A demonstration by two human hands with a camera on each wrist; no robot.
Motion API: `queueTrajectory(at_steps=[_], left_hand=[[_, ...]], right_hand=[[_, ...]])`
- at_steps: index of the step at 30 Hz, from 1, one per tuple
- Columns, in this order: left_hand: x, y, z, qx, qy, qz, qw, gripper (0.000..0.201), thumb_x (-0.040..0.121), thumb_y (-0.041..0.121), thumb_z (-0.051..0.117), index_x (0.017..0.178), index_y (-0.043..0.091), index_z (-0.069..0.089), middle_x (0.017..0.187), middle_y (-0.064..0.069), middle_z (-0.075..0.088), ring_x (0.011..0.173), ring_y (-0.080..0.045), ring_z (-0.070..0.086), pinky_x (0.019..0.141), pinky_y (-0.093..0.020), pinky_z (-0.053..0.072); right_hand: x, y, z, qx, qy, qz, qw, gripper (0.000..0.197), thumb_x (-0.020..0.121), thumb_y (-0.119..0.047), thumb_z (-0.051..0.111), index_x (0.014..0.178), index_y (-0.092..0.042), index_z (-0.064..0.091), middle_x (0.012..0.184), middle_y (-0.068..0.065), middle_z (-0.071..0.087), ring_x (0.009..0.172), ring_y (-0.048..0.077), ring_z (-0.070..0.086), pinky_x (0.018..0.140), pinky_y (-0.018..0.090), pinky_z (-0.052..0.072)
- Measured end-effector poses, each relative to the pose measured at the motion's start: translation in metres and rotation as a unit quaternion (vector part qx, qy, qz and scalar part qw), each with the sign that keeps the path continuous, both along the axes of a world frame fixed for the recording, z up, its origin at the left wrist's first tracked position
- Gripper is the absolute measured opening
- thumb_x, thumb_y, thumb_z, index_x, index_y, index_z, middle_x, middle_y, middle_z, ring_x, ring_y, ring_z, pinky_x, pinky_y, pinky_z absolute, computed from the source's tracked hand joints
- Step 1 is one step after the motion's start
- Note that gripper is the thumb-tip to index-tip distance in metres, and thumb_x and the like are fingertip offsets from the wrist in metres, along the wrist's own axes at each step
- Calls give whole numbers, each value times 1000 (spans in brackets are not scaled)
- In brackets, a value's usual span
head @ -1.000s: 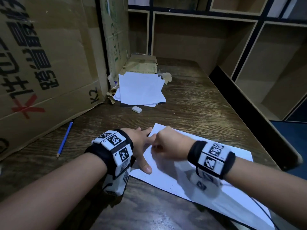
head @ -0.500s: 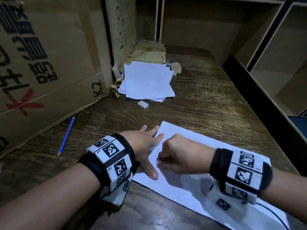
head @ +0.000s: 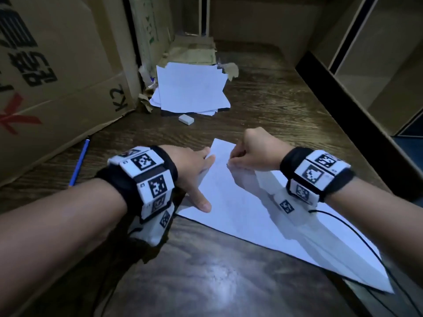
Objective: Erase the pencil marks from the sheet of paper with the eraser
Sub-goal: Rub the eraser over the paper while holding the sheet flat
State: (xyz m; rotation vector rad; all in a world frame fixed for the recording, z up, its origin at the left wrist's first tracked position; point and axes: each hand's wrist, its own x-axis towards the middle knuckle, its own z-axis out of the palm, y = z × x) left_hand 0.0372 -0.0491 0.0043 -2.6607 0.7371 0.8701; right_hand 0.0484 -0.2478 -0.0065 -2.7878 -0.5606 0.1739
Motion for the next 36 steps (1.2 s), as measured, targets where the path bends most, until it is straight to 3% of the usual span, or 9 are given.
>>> queueTrajectory(at_steps=[4, 8, 12, 14, 16, 23, 28, 32, 36], left_hand=[[-18, 10, -1, -16, -23, 6, 1000, 133, 60, 89, 64, 156, 11, 15, 167, -2, 4, 147, -33, 28, 114, -47, 35], [-37, 22, -8, -27, -27, 33, 999, 139, 62, 90, 59, 159, 10, 0, 168, -3, -11, 152, -37, 12, 119, -46, 28], [-50, 31, 0, 11, -30, 48, 998, 131, 59, 90, 62, 154, 8, 25, 167, -8, 11, 138, -28, 43, 106, -41, 43], [-55, 30, 9, 22, -47, 44, 998, 100, 60, 87, 65, 124, 12, 57, 139, -7, 53, 109, -23, 61, 88, -37, 52], [-50, 28, 12, -2, -67, 45, 997, 78, 62, 79, 73, 101, 12, 62, 111, -2, 62, 93, -20, 61, 75, -33, 52], [-32, 43, -1, -59, -15, 52, 997, 132, 59, 68, 84, 157, 18, 12, 166, 8, 16, 152, -16, 17, 116, -42, 33], [-32, 45, 1, -80, 4, 44, 996, 140, 68, 60, 83, 159, 22, -16, 165, 14, -17, 153, -8, -7, 120, -29, 11], [-30, 46, -1, -105, 15, 41, 994, 137, 66, 56, 86, 160, 25, -9, 166, 12, -16, 153, -11, -3, 120, -31, 15], [-29, 46, 1, -110, 27, 42, 993, 140, 66, 56, 86, 158, 30, -16, 166, 10, -18, 153, -12, -5, 122, -35, 15]], right_hand=[[-32, 27, -3, -52, -12, 27, 998, 31, 87, -24, 61, 60, -10, 55, 54, 4, 52, 60, 34, 54, 57, 37, 52], [-44, 36, -8, -33, -52, 44, 997, 33, 90, -19, 58, 59, -9, 52, 52, 4, 41, 57, 29, 43, 57, 38, 47], [-57, 45, -10, 4, -42, 68, 997, 29, 89, -22, 63, 65, -6, 61, 52, 4, 45, 56, 23, 40, 59, 35, 46], [-66, 54, -10, -6, -32, 82, 996, 23, 89, -22, 60, 73, -8, 68, 59, 5, 57, 61, 27, 51, 61, 37, 52], [-67, 61, -8, -18, -23, 83, 996, 21, 87, -19, 56, 73, -12, 71, 63, 5, 62, 64, 30, 57, 63, 40, 55], [-53, 64, 4, 7, 33, 78, 996, 17, 83, -26, 66, 72, -19, 77, 58, -3, 67, 54, 10, 56, 58, 32, 55], [-28, 68, 2, 32, -29, 44, 998, 32, 82, -18, 60, 54, -3, 53, 48, 8, 40, 53, 23, 29, 51, 35, 39], [-53, 83, -3, 25, -22, 90, 995, 37, 83, -12, 62, 51, -16, 44, 42, -1, 37, 46, 15, 41, 50, 15, 29], [-47, 79, -2, 28, -19, 88, 996, 36, 85, -20, 62, 53, -9, 49, 43, 0, 37, 47, 21, 37, 51, 24, 31]])
